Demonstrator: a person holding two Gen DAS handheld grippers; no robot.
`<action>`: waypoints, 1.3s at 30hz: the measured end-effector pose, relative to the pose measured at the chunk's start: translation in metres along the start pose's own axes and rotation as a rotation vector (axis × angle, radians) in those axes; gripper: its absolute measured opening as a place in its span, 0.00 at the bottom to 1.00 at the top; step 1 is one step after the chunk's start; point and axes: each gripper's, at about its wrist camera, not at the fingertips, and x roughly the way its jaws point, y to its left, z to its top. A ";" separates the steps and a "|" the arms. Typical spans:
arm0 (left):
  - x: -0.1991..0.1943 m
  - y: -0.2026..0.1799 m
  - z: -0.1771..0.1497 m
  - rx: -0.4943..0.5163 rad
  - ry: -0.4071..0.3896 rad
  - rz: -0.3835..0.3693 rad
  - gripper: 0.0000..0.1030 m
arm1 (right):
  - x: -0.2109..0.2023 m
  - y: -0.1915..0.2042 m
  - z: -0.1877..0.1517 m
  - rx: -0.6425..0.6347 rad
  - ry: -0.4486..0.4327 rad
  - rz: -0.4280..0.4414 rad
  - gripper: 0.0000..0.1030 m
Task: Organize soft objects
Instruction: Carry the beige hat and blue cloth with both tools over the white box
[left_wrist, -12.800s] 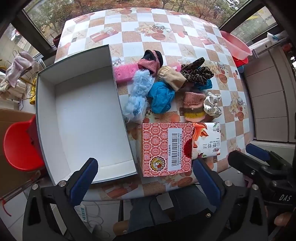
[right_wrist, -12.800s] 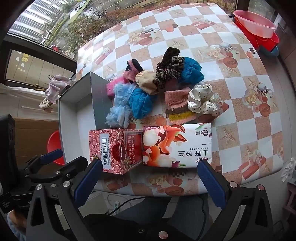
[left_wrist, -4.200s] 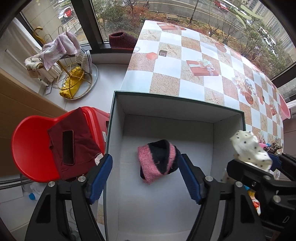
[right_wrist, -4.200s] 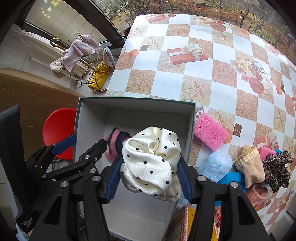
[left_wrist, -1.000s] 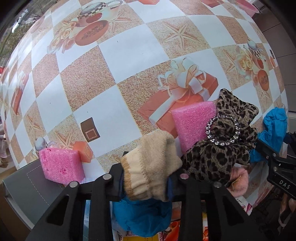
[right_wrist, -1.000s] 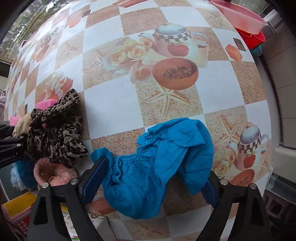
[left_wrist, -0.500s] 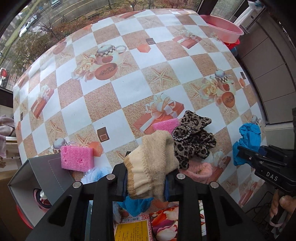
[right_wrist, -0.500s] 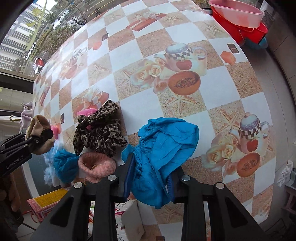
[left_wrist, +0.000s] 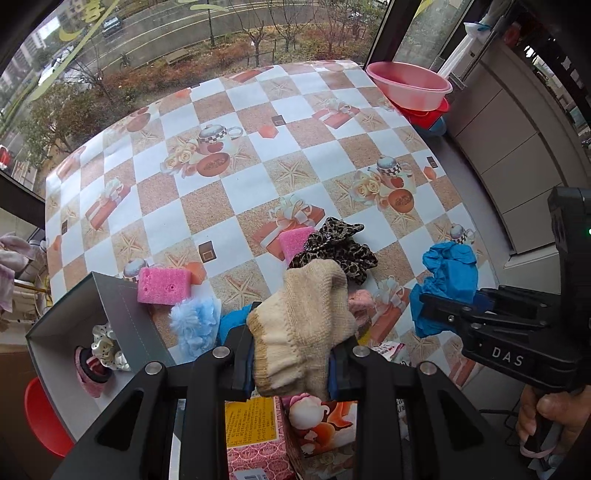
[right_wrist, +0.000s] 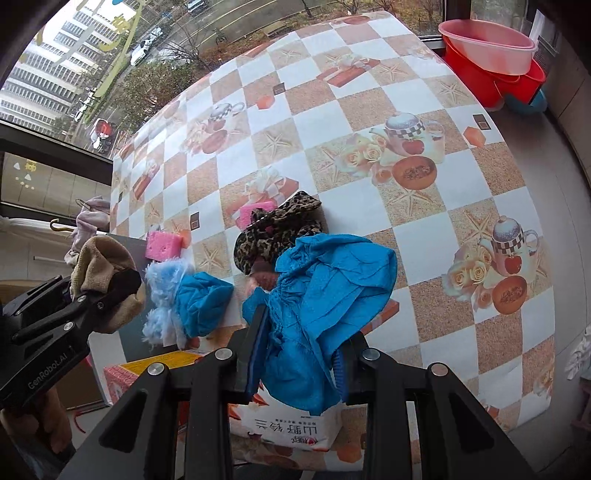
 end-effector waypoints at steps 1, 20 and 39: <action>-0.004 0.001 -0.005 -0.003 -0.005 -0.003 0.30 | -0.002 0.005 -0.003 -0.006 -0.002 0.001 0.31; -0.069 0.057 -0.110 -0.115 -0.086 -0.024 0.30 | -0.026 0.100 -0.076 -0.118 0.010 0.001 0.31; -0.083 0.152 -0.189 -0.389 -0.105 0.030 0.30 | -0.009 0.217 -0.108 -0.373 0.079 0.024 0.32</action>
